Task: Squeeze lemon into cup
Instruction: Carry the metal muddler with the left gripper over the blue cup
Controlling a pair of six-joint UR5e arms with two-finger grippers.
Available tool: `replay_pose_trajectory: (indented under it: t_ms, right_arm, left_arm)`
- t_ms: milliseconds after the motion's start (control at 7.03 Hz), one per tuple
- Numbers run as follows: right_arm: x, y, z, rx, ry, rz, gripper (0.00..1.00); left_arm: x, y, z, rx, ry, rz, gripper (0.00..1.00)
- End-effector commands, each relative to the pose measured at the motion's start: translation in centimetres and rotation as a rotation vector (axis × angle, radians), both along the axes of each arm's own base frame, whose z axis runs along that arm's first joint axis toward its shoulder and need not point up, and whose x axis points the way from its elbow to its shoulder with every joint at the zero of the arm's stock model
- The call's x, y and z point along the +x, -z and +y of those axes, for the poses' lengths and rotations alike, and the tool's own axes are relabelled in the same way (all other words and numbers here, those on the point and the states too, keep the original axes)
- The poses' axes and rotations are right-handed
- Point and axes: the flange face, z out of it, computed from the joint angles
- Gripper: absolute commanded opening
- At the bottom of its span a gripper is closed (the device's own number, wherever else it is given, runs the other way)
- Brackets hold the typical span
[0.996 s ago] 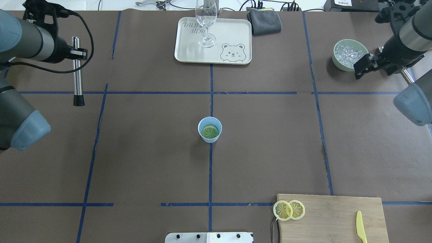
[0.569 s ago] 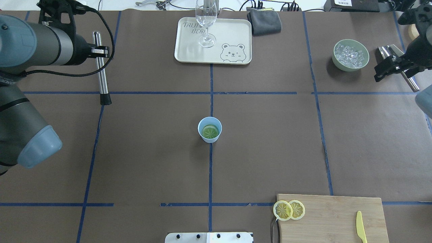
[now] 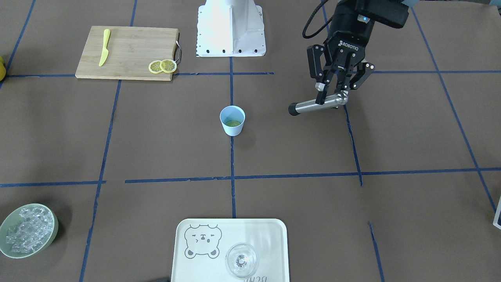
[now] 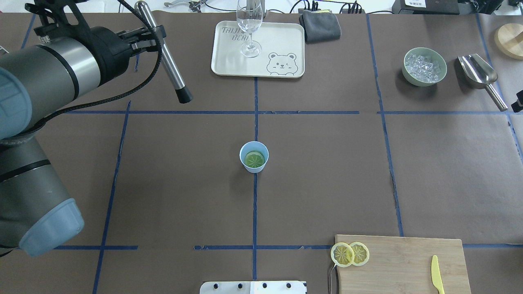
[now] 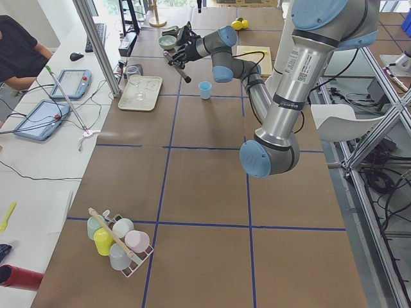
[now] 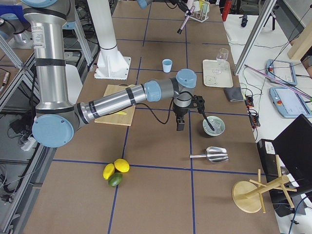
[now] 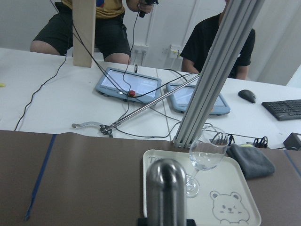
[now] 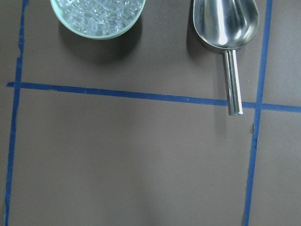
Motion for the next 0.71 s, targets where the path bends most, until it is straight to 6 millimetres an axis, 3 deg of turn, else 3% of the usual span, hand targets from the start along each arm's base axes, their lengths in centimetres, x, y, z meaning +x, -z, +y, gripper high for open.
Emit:
replay_pose_trajectory:
  t_ms: [0, 285, 427, 569]
  right_arm:
    - [3.4, -3.8, 0.0, -0.054, -0.045, 0.012, 1.00]
    - [4.9, -7.2, -1.1, 0.029, -0.062, -0.002, 1.00]
    - [5.1, -8.1, -0.8, 0.052, -0.064, -0.001, 1.00]
    - [5.1, -8.9, -0.7, 0.046, -0.065, 0.005, 1.00]
  left_arm:
    - [0.6, 0.8, -0.4, 0.123, 0.004, 0.138, 0.00]
    - [0.6, 3.1, 0.1, 0.299, 0.004, -0.011, 0.00]
    - [1.0, 3.1, 0.4, 0.315, -0.002, -0.007, 0.00]
    - [3.2, 3.2, 2.1, 0.318, -0.023, 0.006, 0.00]
